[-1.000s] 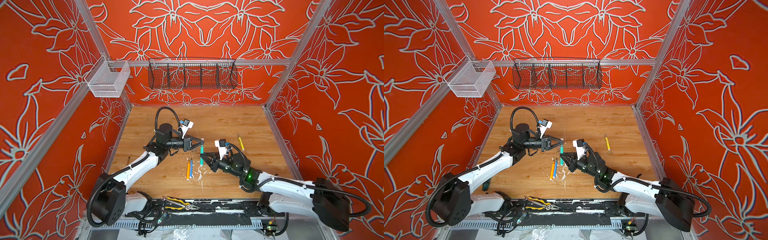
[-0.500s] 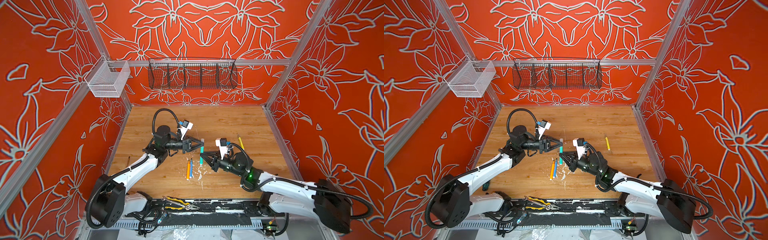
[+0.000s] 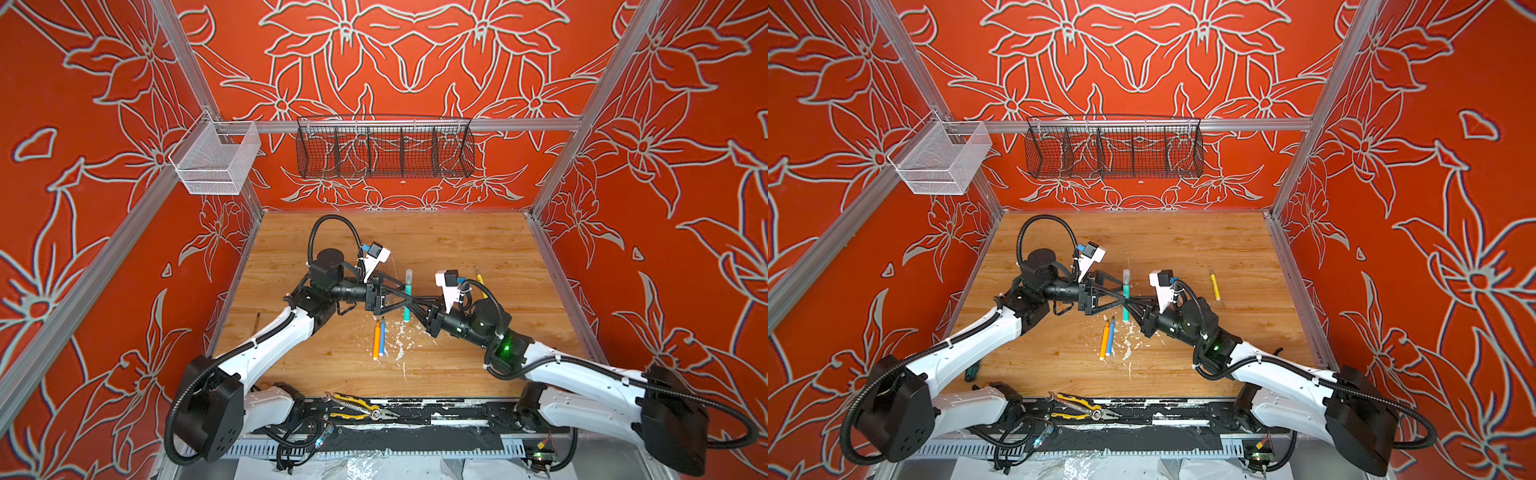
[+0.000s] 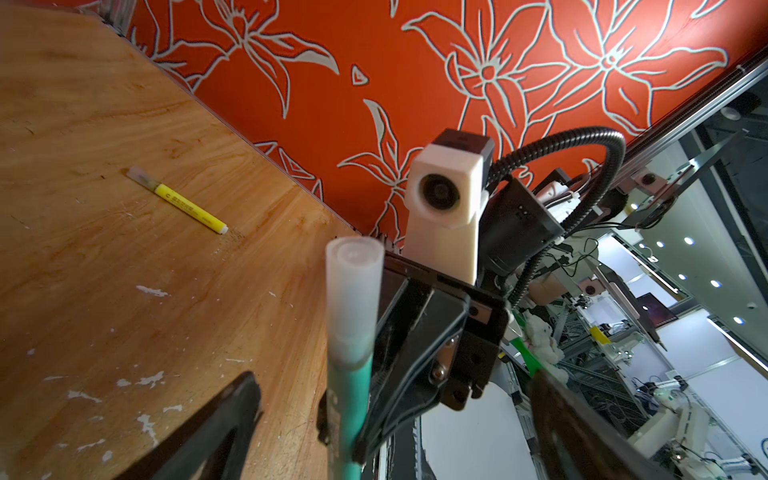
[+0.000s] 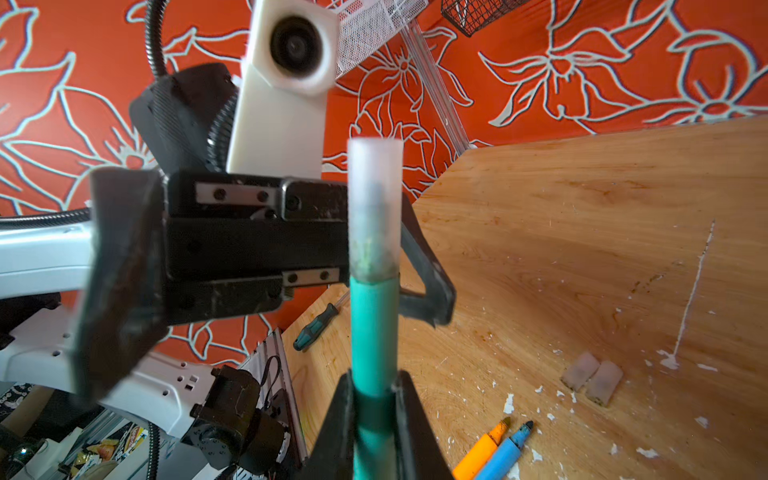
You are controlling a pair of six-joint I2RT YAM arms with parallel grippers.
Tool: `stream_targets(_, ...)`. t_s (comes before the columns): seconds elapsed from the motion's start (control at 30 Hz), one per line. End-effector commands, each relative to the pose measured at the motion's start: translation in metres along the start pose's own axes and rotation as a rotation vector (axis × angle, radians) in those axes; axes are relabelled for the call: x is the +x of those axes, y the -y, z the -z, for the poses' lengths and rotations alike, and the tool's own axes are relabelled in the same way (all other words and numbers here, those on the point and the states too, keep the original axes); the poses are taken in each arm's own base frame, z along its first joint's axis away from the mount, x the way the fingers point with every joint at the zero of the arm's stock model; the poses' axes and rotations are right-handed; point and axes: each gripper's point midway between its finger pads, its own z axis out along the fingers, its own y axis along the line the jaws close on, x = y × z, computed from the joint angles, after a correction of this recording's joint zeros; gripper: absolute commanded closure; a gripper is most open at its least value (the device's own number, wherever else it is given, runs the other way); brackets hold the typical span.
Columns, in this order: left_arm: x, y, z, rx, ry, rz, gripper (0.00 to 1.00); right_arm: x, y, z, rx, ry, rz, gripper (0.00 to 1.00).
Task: Insert the pens into the pen caps
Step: 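Press the cap and green marker together between both grippers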
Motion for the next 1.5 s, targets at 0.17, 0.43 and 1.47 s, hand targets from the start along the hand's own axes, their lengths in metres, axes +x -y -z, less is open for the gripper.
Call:
stream_targets(0.17, -0.029, 0.003, 0.016, -0.137, 0.08, -0.113, 0.03, 0.008, -0.027, -0.006, -0.126, -0.123, 0.035, 1.0)
stream_targets(0.43, -0.029, -0.005, 0.017, -0.18, 0.079, -0.116, 0.06, 0.009, -0.041, -0.007, -0.197, -0.144, 0.024, 1.0)
stream_targets(1.47, -0.01, 0.019, 0.006, -0.032, -0.002, -0.121, 0.97, -0.048, -0.053, 0.003, -0.141, -0.022, 0.014, 1.0)
